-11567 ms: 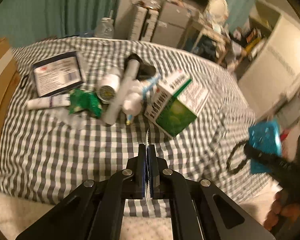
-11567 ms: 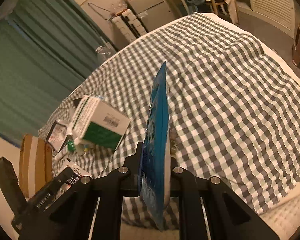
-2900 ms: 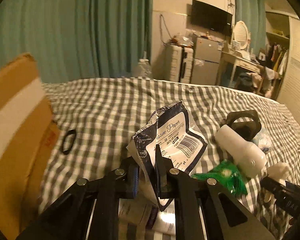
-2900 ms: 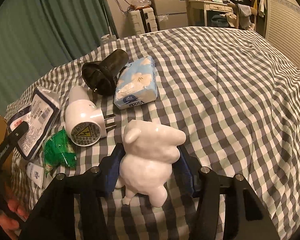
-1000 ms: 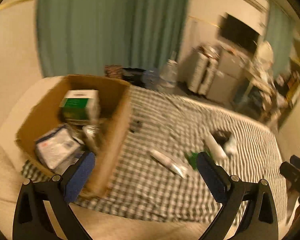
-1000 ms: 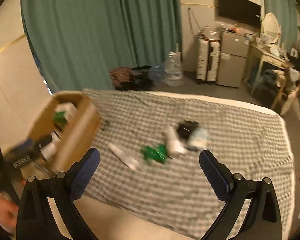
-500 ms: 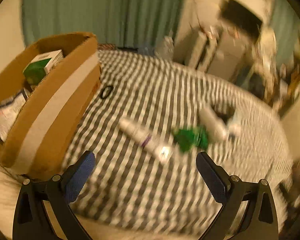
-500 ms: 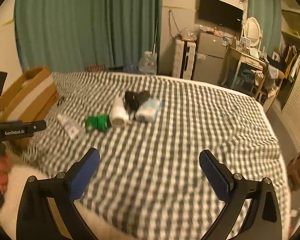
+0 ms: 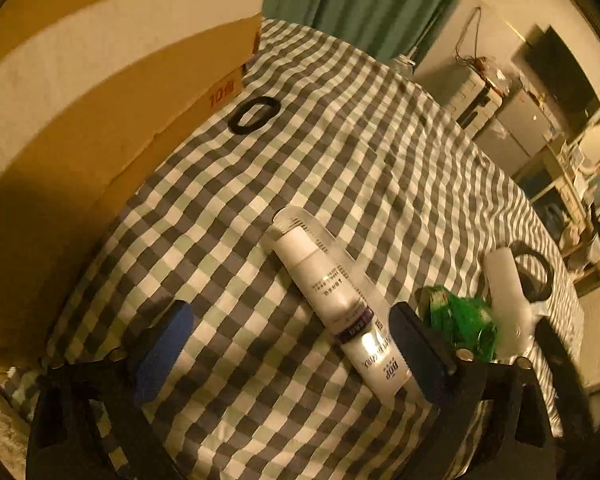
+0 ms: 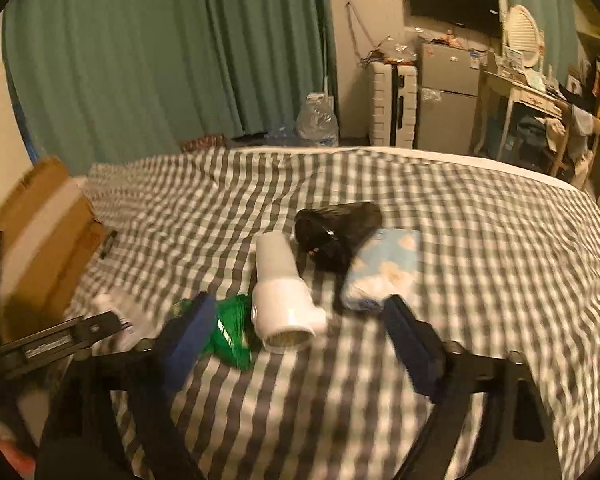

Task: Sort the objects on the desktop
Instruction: 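Move both tools back toward the white tube and green packet, then grasp the white tube with the left tool while the right tool grasps the white plug adapter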

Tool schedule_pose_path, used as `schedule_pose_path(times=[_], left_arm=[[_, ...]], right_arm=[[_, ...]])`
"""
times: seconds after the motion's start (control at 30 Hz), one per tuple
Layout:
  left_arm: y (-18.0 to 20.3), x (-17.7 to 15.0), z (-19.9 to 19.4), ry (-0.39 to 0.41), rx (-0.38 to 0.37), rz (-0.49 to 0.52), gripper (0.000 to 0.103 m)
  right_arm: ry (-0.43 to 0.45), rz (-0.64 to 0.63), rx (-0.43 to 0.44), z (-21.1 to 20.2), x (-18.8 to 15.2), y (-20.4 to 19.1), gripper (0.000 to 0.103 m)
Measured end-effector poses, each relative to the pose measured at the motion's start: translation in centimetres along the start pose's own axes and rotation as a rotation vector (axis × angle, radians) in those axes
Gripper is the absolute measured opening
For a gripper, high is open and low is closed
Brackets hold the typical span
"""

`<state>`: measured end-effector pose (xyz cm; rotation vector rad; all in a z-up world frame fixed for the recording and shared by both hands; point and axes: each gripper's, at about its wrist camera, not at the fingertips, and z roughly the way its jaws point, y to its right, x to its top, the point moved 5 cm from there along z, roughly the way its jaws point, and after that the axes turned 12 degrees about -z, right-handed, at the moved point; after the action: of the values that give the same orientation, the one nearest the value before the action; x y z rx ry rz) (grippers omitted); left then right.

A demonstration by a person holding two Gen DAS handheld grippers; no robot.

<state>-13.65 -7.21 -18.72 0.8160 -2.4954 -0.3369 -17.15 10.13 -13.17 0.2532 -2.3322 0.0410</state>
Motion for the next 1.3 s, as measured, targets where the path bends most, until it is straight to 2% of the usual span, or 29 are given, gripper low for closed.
schedule_pose_path(times=[0.03, 0.1, 0.23, 0.3, 0.37, 0.4, 0.43, 0.5, 0.57, 0.67, 0.83, 0.93, 0.97, 1.03, 1.13, 1.3], left_arm=[[0.1, 0.0, 0.0, -0.001, -0.018, 0.0, 0.098], [0.5, -0.2, 0.2, -0.009, -0.025, 0.023, 0.098], [1.5, -0.8, 0.7, -0.037, -0.039, 0.067, 0.098], [1.6, -1.0, 0.9, -0.054, -0.052, 0.078, 0.092], [1.7, -1.2, 0.8, -0.067, -0.066, 0.091, 0.073], [1.6, -1.3, 0.7, -0.065, -0.071, 0.093, 0.048], [1.5, -1.3, 0.6, -0.069, -0.082, 0.088, 0.029], [0.9, -1.0, 0.4, -0.072, -0.12, 0.051, 0.015], [0.1, -0.4, 0.3, -0.064, -0.139, 0.009, 0.014], [-0.1, -0.3, -0.2, -0.051, -0.157, -0.003, 0.014], [0.3, 0.0, -4.0, 0.062, -0.2, 0.014, 0.014], [0.0, 1.2, -7.6, 0.165, -0.203, -0.046, 0.014], [0.0, 1.5, -8.5, 0.178, -0.202, -0.045, 0.014], [0.3, 1.9, -10.0, 0.198, -0.16, -0.01, 0.014], [0.8, 2.6, -13.0, 0.211, -0.144, 0.047, 0.014], [0.1, 4.7, -17.6, 0.24, -0.088, 0.121, 0.014]], right_arm=[[-0.025, 0.002, 0.018, 1.2, 0.0, -0.3, 0.076], [-0.065, -0.005, 0.007, 3.1, -0.3, -0.6, 0.061], [-0.098, 0.034, -0.019, 4.7, -2.0, -0.5, 0.056], [-0.084, 0.041, -0.04, 4.2, -2.8, -0.4, 0.051], [-0.075, 0.048, -0.055, 3.2, -3.3, -0.5, 0.05], [-0.067, 0.053, -0.062, 2.6, -3.5, -0.6, 0.05], [-0.062, 0.054, -0.073, 2.1, -3.6, -0.5, 0.05], [-0.059, 0.07, -0.106, 1.3, -4.2, -0.2, 0.05], [-0.032, 0.11, -0.13, 0.3, -4.5, 0.8, 0.049], [-0.013, 0.176, -0.124, -0.4, -4.8, 2.5, 0.049], [-0.004, 0.216, -0.114, -1.3, -5.0, 3.3, 0.049], [-0.011, 0.167, -0.087, -2.3, -3.1, 3.4, 0.047], [-0.012, 0.154, -0.071, -3.0, -2.3, 3.5, 0.047], [0.01, 0.144, -0.045, -4.5, -1.4, 3.4, 0.046], [0.033, 0.148, -0.019, -6.8, -0.4, 3.5, 0.045], [0.0, 0.11, 0.001, -8.4, 0.5, 2.0, 0.045]])
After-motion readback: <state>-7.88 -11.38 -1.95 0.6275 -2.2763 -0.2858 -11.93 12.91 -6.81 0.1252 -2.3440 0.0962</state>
